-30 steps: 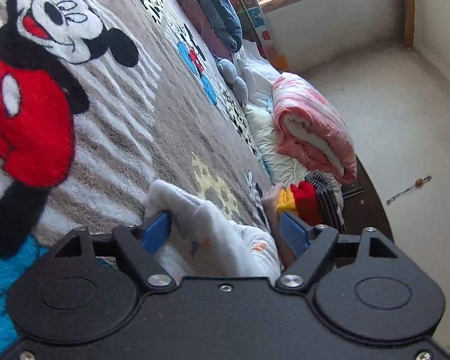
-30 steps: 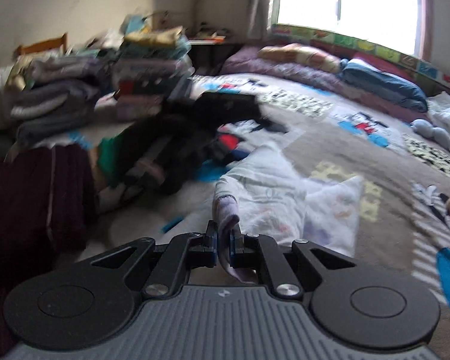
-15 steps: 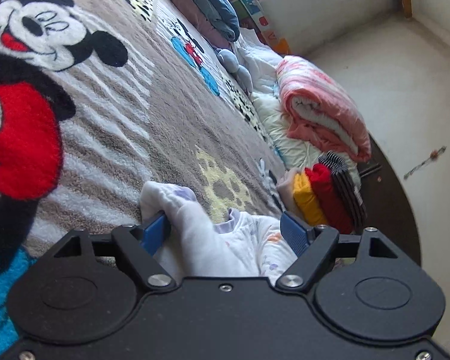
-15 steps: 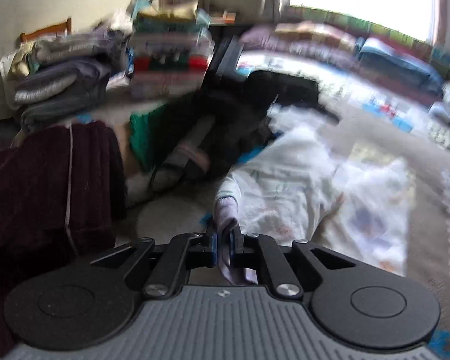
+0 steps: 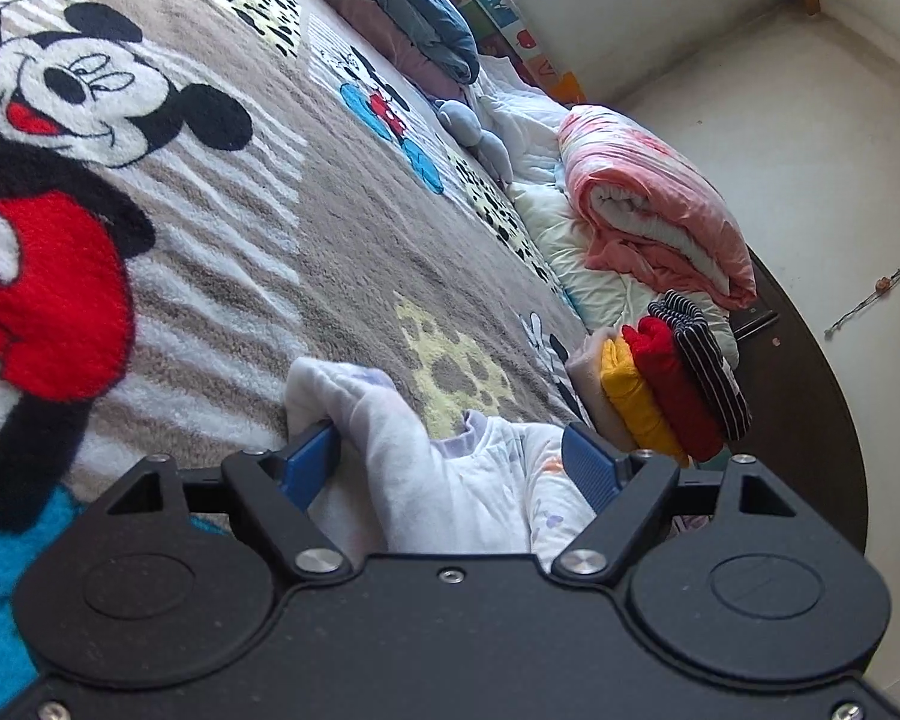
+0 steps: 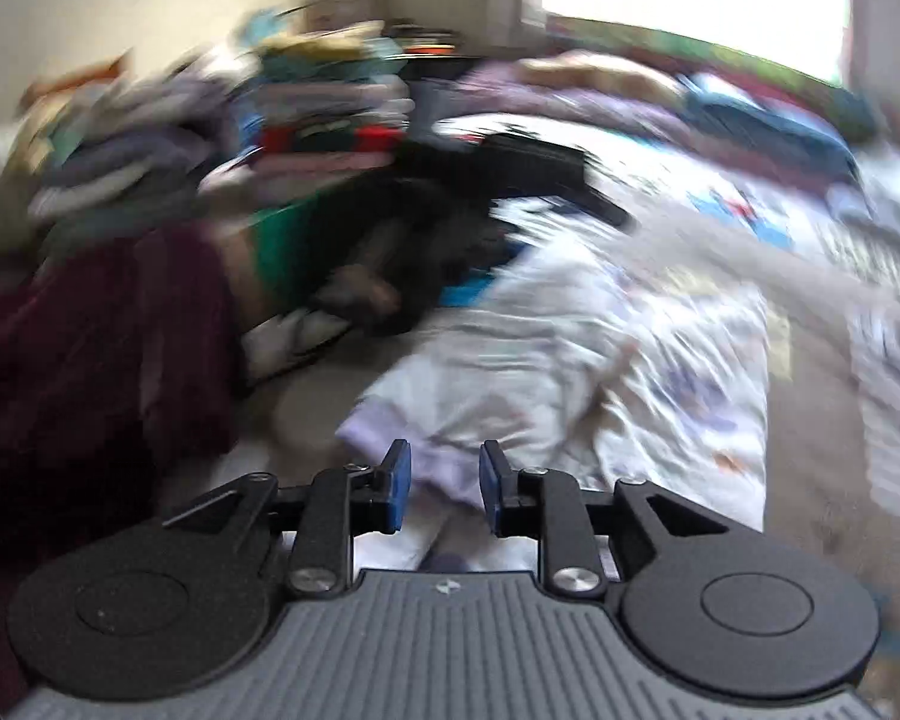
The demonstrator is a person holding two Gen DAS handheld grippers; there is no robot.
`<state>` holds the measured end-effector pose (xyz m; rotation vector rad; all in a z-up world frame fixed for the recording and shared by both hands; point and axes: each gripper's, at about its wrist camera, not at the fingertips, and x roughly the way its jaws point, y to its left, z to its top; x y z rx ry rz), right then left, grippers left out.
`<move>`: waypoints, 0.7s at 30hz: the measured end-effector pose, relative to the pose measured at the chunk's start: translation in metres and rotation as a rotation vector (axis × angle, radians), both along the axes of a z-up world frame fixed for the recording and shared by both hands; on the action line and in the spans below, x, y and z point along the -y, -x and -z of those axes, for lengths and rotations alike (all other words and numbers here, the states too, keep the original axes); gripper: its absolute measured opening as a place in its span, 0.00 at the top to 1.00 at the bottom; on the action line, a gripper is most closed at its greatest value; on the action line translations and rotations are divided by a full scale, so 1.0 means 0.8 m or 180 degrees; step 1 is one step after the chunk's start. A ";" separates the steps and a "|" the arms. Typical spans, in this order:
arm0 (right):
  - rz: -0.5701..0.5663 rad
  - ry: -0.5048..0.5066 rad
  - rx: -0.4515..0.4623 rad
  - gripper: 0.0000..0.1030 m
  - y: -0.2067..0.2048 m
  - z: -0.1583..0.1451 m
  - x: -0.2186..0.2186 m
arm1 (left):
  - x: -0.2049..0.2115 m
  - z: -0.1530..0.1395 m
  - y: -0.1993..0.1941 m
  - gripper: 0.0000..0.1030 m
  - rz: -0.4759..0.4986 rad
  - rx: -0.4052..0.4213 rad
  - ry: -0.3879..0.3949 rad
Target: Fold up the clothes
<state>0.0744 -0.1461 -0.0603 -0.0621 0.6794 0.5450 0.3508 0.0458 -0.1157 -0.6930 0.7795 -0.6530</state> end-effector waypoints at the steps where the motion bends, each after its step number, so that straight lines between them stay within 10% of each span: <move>1: 0.0188 -0.0221 -0.0190 0.65 -0.017 0.005 0.009 | 0.000 -0.001 0.003 0.21 -0.0013 0.0003 -0.0012; 6: 0.0742 -0.0741 -0.0628 0.61 -0.066 0.036 0.028 | 0.002 0.001 0.006 0.21 -0.0038 0.0002 0.0016; 8: 0.0755 -0.0764 -0.0588 0.83 -0.070 0.037 0.027 | 0.002 0.002 0.005 0.21 -0.0035 0.0009 0.0038; 11: 0.0748 -0.0811 -0.0450 0.87 -0.061 0.026 0.035 | 0.003 0.002 0.002 0.21 -0.0016 0.0038 0.0101; 21: 0.0716 -0.1139 -0.0874 0.69 -0.068 0.041 0.055 | 0.006 0.005 -0.006 0.22 -0.0032 0.0039 0.0039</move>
